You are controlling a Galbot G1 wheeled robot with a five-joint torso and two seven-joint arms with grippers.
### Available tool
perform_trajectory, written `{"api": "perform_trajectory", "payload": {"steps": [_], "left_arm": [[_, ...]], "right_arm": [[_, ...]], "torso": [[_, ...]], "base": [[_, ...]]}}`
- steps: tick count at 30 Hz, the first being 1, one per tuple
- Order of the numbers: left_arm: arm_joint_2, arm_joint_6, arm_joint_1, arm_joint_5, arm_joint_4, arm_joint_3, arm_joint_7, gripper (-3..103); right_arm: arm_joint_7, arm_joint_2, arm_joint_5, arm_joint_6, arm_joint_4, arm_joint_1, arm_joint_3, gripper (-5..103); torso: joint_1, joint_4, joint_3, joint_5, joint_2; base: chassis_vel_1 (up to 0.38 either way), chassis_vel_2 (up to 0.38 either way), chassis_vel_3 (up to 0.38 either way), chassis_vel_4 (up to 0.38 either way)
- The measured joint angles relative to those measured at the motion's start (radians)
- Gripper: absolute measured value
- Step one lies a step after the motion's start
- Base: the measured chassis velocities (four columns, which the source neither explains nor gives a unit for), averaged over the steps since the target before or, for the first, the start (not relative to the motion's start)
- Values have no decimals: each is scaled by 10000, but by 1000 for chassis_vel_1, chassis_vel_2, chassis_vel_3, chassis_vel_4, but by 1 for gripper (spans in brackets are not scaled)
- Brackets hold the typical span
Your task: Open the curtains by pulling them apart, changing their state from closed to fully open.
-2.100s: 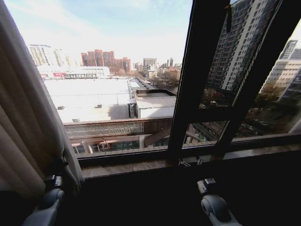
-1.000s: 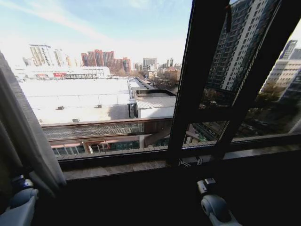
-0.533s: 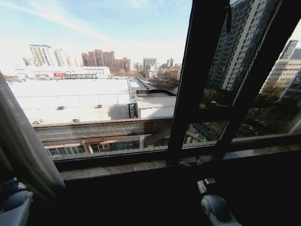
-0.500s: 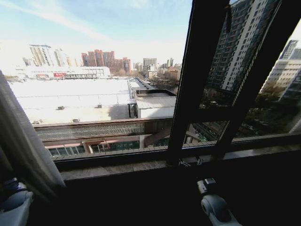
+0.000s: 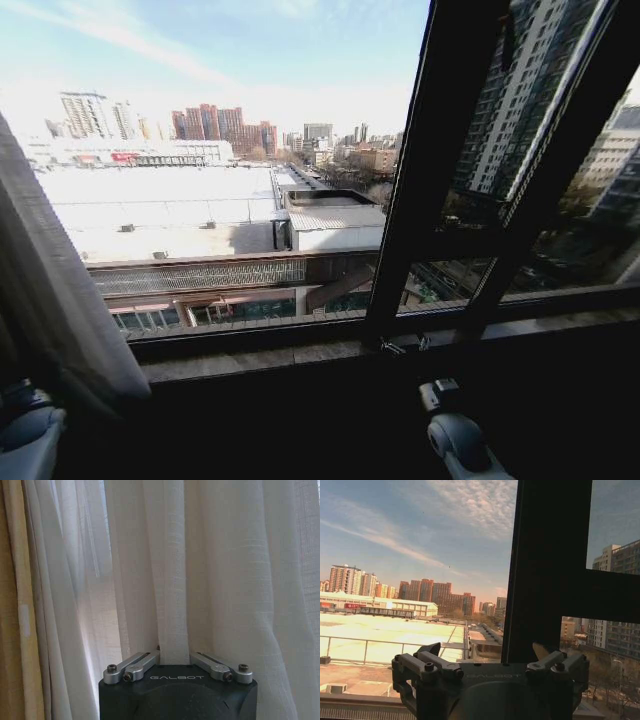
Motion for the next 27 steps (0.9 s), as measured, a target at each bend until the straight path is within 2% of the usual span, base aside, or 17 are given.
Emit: {"api": "perform_trajectory", "payload": {"steps": [9, 10, 13, 16, 19, 20, 21, 24, 25, 27], "left_arm": [[-215, 26, 141, 215, -354, 2, -125, 0], [-317, 119, 252, 330, -562, 4, -205, -2], [-642, 705, 449, 740, -1237, -5, -478, 11], [-900, 858, 656, 1130, -1877, -75, -679, 17], [-1466, 865, 1198, 1836, -3031, -369, -881, 33], [-1466, 865, 1198, 1836, -3031, -369, -881, 33], [-1811, 866, 1452, 2066, -3628, -408, -930, 39], [-2244, 841, 1745, 2323, -4293, -299, -947, 49], [-2425, 807, 1927, 2417, -4567, -271, -948, 49], [-3005, 685, 2537, 2633, -5399, -193, -954, 60]], "right_arm": [[0, 0, 0, 0, 0, -1, 1, 100], [0, 0, 0, 0, 0, -1, 1, 100], [0, 0, 0, 0, 0, -1, 0, 100], [1, 0, 0, 0, 0, -1, 1, 100], [0, 0, 0, 0, 0, -1, 1, 100], [0, 0, 0, 0, 0, -1, 1, 100], [0, 0, 0, 0, 0, -1, 0, 100], [0, 0, 0, 0, 0, 0, 0, 100], [1, 0, 0, 0, 0, -1, 3, 100], [1, -1, 0, 0, 0, -1, 3, 100]], "torso": [[0, -3, 0, 0, 1], [0, -2, 0, 1, 1], [0, 3, 1, -7, 0], [0, -6, 0, 4, 1], [0, -3, 0, 3, 0], [0, -3, 0, 3, 0], [0, 5, 0, 2, 0], [0, -3, -1, 4, 1], [0, -10, -1, 5, 1], [0, -5, 0, 1, 1]], "base": [[0, 0, 0, 0], [0, 0, 0, 0], [0, 0, 0, 0], [0, 0, 0, 0], [0, 0, 0, 0], [0, 0, 0, 0], [0, 0, 0, 0], [0, 0, 0, 0], [0, 0, 0, 0], [0, 0, 0, 0]]}}
